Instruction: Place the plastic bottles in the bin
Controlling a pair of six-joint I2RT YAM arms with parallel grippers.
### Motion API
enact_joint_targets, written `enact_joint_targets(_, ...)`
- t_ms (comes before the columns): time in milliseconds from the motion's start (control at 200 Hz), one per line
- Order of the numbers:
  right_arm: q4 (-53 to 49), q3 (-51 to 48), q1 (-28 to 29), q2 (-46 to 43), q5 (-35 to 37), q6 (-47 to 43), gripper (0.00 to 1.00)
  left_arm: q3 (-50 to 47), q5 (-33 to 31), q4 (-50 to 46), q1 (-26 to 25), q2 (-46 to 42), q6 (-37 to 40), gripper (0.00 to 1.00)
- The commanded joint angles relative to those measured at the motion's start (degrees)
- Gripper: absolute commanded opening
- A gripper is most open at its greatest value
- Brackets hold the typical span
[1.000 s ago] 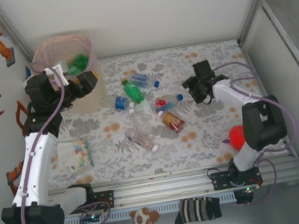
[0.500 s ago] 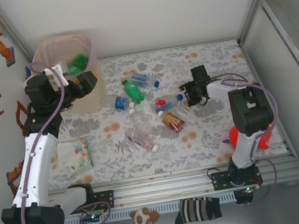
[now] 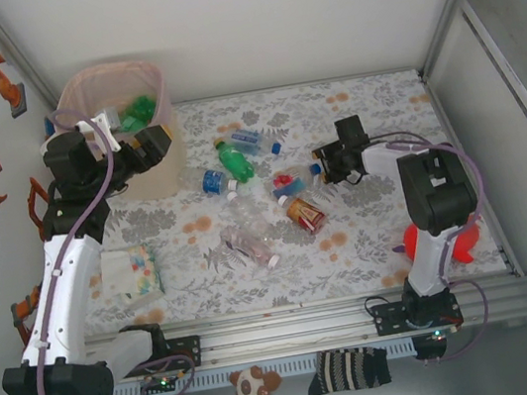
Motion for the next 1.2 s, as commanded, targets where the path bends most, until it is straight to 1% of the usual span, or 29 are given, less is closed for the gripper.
enact_joint_targets(0,1.1,-0.6,-0.2,1.1,-0.5,1.5,0.49,0.3,-0.3,1.6,0.1,-0.5,-0.2,0.81)
enact_joint_targets(310,1.6,-0.7,-0.1,1.5,-0.6,1.5,0.44,-0.2,-1.4,1.0,0.1,-0.9,-0.6,0.80)
enact_joint_targets(796,3.1,-1.7,-0.1,2.4,-1.4,1.5,0.43,-0.2,-2.0,0.3,0.1,-1.9,-0.4,0.80)
enact_joint_targets(981,4.1,-1.8,-0.1,2.8,-2.1,2.3,0.41,-0.1,-2.0,0.2,0.1,-1.9,-0.5,0.80)
enact_joint_targets(1197,4.2,-2.0,-0.1,1.3,-1.4,2.3,0.34,0.5,-2.0,0.2,0.1,-2.0,-0.4,0.80)
